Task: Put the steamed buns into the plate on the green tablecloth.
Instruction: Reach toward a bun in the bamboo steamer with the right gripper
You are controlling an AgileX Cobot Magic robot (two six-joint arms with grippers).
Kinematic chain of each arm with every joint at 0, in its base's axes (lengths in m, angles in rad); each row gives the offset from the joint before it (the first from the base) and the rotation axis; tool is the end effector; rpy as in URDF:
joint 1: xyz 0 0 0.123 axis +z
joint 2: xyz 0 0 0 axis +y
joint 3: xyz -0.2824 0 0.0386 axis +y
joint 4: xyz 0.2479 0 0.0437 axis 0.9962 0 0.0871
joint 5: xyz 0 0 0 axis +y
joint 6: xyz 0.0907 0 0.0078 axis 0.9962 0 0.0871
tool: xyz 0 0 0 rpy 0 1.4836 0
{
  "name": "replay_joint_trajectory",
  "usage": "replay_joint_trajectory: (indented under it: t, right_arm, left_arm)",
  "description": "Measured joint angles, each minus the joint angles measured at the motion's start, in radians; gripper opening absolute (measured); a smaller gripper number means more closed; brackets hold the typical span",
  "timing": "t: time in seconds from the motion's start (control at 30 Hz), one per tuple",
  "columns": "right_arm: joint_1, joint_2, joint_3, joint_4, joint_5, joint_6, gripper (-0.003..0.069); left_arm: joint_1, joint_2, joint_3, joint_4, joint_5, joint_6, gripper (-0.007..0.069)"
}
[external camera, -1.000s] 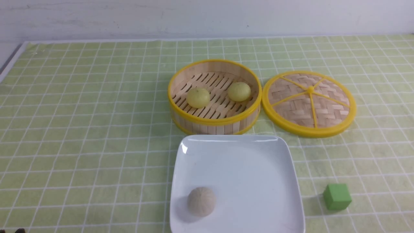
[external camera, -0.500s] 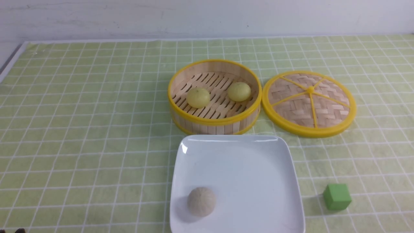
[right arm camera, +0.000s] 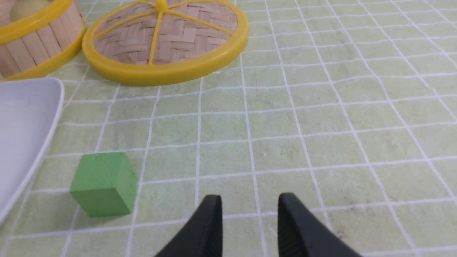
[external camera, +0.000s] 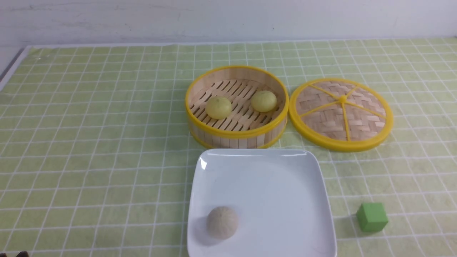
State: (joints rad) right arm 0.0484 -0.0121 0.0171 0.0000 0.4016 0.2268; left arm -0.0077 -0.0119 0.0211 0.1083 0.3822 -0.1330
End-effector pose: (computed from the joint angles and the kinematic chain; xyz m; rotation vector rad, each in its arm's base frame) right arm 0.0516 0.0025 0.1719 0.1688 1.8870 0.1878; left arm 0.0523 0.0033 0.1725 -0.0510 1.8720 0.0101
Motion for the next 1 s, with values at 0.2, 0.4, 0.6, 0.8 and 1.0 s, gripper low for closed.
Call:
replay_joint_trajectory:
  t: [0.2, 0.4, 0.6, 0.8, 1.0]
  right_arm:
    - [0.0, 0.0, 0.005, 0.389, 0.0, 0.241, 0.024]
    - [0.0, 0.0, 0.008, 0.512, -0.005, 0.282, 0.024]
    - [0.0, 0.0, -0.013, 0.53, 0.02, 0.241, 0.0237]
    - [0.0, 0.034, -0.205, 0.446, 0.097, 0.096, 0.0144]
    - [0.0, 0.415, -0.5, 0.085, 0.408, 0.048, -0.0013]
  left_arm:
    - [0.0, 0.0, 0.007, -0.46, -0.03, -0.376, 0.024]
    - [0.0, 0.0, 0.007, -0.727, -0.044, -0.603, 0.024]
    - [0.0, 0.0, 0.007, -0.779, -0.189, -0.628, 0.0236]
    - [0.0, 0.0, -0.114, -0.703, -0.182, -0.439, 0.0174]
    - [0.0, 0.288, -0.417, -0.567, 0.225, -0.158, 0.0003]
